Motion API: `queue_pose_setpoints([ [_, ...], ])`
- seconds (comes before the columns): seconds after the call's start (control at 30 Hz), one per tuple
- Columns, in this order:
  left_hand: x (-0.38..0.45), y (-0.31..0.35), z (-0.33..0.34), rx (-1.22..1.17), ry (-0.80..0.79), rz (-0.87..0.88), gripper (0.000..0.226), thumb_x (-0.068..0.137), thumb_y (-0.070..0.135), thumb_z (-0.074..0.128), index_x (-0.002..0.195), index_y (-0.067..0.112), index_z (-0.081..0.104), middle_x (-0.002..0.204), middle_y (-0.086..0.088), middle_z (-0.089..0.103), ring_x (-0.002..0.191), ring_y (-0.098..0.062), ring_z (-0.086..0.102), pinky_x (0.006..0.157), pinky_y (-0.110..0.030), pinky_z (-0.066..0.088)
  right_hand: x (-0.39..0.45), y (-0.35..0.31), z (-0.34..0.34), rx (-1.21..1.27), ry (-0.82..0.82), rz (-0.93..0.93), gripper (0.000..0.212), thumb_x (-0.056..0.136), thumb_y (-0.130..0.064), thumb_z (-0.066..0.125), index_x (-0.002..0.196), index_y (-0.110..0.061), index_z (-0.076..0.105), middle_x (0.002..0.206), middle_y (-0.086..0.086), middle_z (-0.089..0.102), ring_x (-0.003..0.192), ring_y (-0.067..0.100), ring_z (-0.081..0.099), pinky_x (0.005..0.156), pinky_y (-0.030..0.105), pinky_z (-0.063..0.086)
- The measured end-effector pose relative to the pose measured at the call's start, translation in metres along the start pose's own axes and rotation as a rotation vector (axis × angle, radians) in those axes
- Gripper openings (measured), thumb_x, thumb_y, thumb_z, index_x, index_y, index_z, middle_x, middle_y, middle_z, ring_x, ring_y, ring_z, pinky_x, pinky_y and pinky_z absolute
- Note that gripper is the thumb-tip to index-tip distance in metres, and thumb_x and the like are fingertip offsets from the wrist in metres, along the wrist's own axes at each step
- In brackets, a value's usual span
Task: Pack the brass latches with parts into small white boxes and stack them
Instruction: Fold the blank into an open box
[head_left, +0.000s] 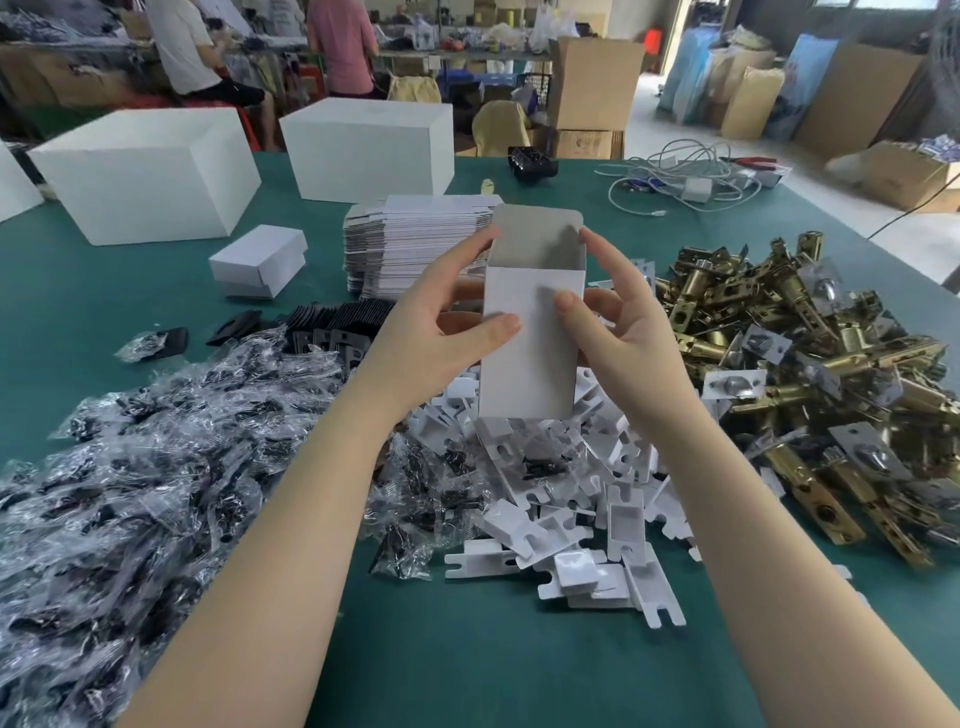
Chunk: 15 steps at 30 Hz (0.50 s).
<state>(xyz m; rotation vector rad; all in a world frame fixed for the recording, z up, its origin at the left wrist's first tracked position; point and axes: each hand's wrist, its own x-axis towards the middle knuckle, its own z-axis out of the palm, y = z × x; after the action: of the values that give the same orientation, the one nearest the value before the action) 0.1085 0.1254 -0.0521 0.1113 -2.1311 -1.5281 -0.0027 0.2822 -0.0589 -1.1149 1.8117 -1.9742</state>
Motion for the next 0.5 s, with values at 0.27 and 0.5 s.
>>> queue_pose_setpoints([
  [0.27,-0.002,0.008,-0.008,-0.110,-0.095,-0.066,0.060,0.060,0.038,0.089,0.106,0.054,0.055,0.105,0.002,0.075,0.086,-0.023,0.074,0.074,-0.033,0.059,-0.001,-0.010,-0.016,0.074,-0.065,0.021,0.029,0.085,-0.027,0.070,0.111,-0.028,0.055,0.079,0.006,0.074,0.072,0.016,0.070,0.059,0.025,0.055],
  [0.5,-0.010,0.018,-0.008,-0.345,-0.113,-0.152,0.022,0.093,0.033,0.061,0.114,0.032,0.062,0.087,0.010,0.072,0.071,-0.010,0.069,0.057,-0.021,0.055,0.000,-0.016,-0.027,0.301,-0.186,0.199,0.013,0.090,-0.041,0.066,0.095,-0.030,0.070,0.088,0.002,0.071,0.064,0.016,0.064,0.063,0.029,0.057],
])
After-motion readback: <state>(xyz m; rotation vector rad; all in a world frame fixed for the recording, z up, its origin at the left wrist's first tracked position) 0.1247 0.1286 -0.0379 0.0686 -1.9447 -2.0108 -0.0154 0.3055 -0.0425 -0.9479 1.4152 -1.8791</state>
